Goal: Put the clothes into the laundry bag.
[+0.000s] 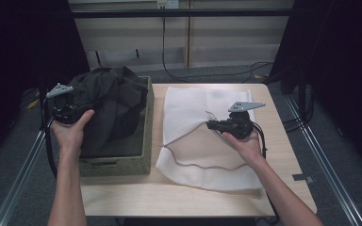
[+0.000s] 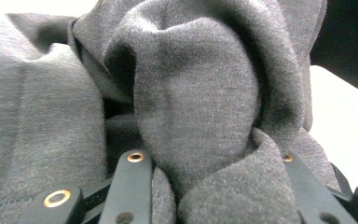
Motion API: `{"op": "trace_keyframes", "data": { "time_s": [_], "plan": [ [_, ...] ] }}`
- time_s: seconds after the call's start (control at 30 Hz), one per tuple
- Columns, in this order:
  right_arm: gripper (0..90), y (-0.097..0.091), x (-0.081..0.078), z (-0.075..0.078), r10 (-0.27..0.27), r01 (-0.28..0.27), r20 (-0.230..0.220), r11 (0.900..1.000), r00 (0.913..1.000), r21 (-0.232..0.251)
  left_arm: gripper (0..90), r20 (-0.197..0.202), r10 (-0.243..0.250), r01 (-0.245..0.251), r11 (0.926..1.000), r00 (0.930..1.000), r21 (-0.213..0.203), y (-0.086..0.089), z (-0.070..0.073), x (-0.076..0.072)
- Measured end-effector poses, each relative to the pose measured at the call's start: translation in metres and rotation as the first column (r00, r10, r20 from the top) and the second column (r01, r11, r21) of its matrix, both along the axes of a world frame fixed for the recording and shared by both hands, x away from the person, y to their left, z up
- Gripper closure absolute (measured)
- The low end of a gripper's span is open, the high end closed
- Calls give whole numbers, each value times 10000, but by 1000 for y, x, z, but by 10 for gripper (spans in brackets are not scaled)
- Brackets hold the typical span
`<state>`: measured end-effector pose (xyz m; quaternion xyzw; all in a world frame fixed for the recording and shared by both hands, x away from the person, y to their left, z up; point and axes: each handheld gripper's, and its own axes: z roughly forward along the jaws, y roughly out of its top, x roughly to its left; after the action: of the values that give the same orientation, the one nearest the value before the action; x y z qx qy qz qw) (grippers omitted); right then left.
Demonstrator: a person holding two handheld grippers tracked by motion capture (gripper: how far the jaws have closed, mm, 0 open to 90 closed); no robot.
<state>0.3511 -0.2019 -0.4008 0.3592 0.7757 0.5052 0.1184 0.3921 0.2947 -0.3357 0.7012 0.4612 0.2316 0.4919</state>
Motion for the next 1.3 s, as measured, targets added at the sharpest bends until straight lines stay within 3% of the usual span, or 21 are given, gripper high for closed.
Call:
{"op": "trace_keyframes", "data": {
  "time_s": [0.5, 0.73, 0.93, 1.17, 1.3],
  "plan": [
    [884, 1, 1, -1, 49, -49, -36, 10000, 10000, -37, 662, 1249, 10, 8, 9999, 9922, -141, 16, 39, -28],
    [884, 2, 1, -1, 30, -31, -43, 10000, 10000, -35, 661, 1673, -37, 75, 9997, 9859, -217, 23, 46, -38],
    [884, 1, 1, -1, 51, -51, -58, 10000, 10000, -31, 661, 2134, -131, 195, 9994, 9769, -283, 22, 55, -50],
    [884, 1, 1, -1, 66, -66, -45, 10000, 10000, -17, 661, 2780, -311, 466, 9977, 9601, -495, 14, 70, -67],
    [883, 0, 1, -1, 38, -38, -15, 10000, 10000, -54, 661, 3016, -570, 711, 9968, 9517, -360, 6, 77, -76]
  ]
}}
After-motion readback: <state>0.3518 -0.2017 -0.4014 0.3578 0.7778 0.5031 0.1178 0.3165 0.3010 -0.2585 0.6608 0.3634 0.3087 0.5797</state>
